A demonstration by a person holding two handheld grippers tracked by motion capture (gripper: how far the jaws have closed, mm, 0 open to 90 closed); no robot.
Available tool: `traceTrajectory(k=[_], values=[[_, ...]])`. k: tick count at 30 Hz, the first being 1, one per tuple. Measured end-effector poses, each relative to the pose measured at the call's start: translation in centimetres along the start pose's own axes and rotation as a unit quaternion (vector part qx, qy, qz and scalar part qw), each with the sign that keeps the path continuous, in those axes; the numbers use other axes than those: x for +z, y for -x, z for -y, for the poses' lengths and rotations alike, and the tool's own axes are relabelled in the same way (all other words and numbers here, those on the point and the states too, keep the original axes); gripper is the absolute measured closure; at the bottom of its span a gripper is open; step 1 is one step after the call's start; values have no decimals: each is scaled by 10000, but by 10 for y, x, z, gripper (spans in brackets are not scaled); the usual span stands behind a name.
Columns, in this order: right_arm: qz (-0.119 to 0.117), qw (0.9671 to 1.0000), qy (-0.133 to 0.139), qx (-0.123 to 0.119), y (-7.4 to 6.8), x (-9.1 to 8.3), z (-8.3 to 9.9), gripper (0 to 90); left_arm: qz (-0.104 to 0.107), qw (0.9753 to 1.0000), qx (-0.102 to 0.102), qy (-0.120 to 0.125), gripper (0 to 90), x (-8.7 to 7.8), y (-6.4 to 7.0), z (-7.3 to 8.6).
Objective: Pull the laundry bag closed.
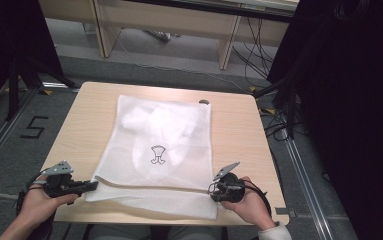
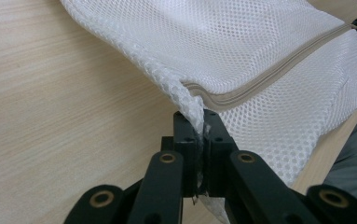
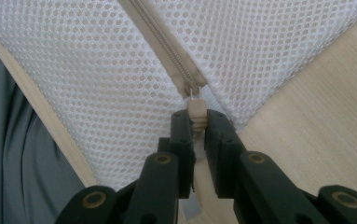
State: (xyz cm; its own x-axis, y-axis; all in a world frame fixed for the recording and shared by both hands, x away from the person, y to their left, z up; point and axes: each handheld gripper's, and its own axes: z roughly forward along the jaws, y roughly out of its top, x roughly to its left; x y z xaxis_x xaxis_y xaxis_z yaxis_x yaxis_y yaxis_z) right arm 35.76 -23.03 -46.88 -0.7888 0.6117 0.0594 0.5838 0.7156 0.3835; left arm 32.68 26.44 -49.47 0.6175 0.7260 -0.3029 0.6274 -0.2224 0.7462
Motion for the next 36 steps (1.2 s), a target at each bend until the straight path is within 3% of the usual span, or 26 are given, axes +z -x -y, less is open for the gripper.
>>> traceTrajectory(k=[5,7,16,20,23,24,26,27,29,31,33,35,36], values=[[-7,9998,-113,133,-1,0,0,824,-10,10000,13,-8,856,0,0,0],[-36,10000,-48,-21,0,2,0,824,14,10000,-1,3,855,1,1,0],[-31,10000,-26,27,0,2,1,810,60,9998,123,-152,822,4,1,2],[7,10000,81,17,2,1,2,759,61,9997,148,-200,775,6,2,3],[-28,9998,174,88,3,0,2,699,56,9996,104,-263,697,8,3,3],[-60,9996,210,194,1,0,3,670,28,9998,85,-151,661,10,4,4],[-55,9995,268,139,4,0,3,634,-62,9995,169,-240,593,9,3,4],[-32,9994,257,235,3,0,3,614,-99,9996,145,-198,567,9,3,4],[-34,9991,384,163,5,-1,3,589,-163,9997,156,-70,509,10,2,4],[-1,9985,498,232,6,-2,3,567,-248,9993,268,-125,458,8,0,3],[-24,9979,614,226,9,-3,4,559,-349,9988,331,32,398,7,-1,2],[42,9959,876,219,11,-4,5,552,-526,9967,601,-124,340,4,-5,2],[78,9950,959,264,12,-4,6,547,-590,9973,434,95,322,6,-3,2]])
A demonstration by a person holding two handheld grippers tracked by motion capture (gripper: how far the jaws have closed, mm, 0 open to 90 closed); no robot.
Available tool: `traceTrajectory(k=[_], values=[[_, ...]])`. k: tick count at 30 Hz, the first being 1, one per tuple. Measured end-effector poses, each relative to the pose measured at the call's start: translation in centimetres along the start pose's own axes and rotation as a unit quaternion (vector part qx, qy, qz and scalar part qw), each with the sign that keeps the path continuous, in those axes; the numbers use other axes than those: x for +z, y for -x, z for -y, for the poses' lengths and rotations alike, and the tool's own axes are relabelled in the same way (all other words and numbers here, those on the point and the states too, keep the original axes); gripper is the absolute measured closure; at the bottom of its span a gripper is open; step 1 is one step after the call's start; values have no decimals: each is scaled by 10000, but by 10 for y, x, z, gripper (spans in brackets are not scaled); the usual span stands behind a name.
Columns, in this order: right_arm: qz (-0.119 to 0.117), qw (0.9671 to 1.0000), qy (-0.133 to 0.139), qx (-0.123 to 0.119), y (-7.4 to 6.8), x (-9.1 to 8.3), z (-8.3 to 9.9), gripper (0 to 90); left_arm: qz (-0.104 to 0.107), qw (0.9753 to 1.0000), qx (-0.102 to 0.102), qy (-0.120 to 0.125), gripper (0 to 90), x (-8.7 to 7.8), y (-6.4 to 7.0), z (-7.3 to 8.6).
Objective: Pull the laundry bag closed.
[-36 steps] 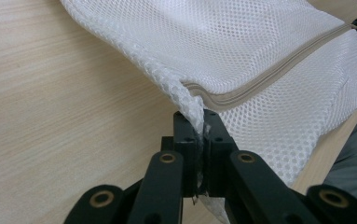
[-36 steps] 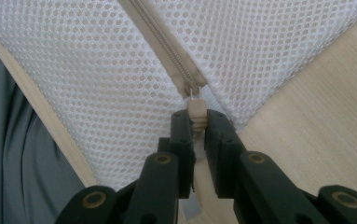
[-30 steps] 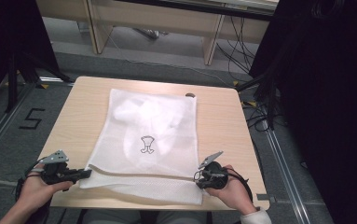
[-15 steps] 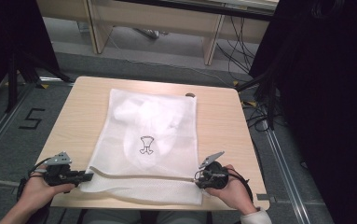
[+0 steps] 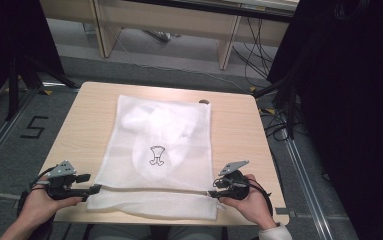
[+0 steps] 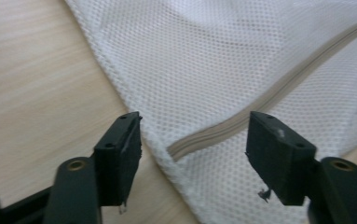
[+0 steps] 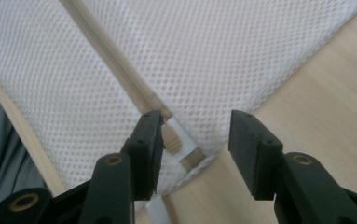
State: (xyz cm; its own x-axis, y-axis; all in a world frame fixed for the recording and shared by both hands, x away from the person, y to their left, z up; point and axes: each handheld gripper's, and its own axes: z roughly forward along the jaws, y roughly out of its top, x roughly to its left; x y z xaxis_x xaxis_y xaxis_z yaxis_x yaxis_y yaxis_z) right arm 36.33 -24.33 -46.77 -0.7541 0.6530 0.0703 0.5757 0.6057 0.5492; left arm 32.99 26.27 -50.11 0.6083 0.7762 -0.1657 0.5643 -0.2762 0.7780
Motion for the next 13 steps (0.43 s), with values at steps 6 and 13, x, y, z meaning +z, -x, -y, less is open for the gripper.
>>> traceTrajectory(k=[6,13], values=[[88,9991,414,42,7,-5,0,473,-59,10000,52,56,289,-1,-1,0],[328,9964,705,336,11,-4,1,454,-97,9996,254,-83,293,-3,-2,-3]])
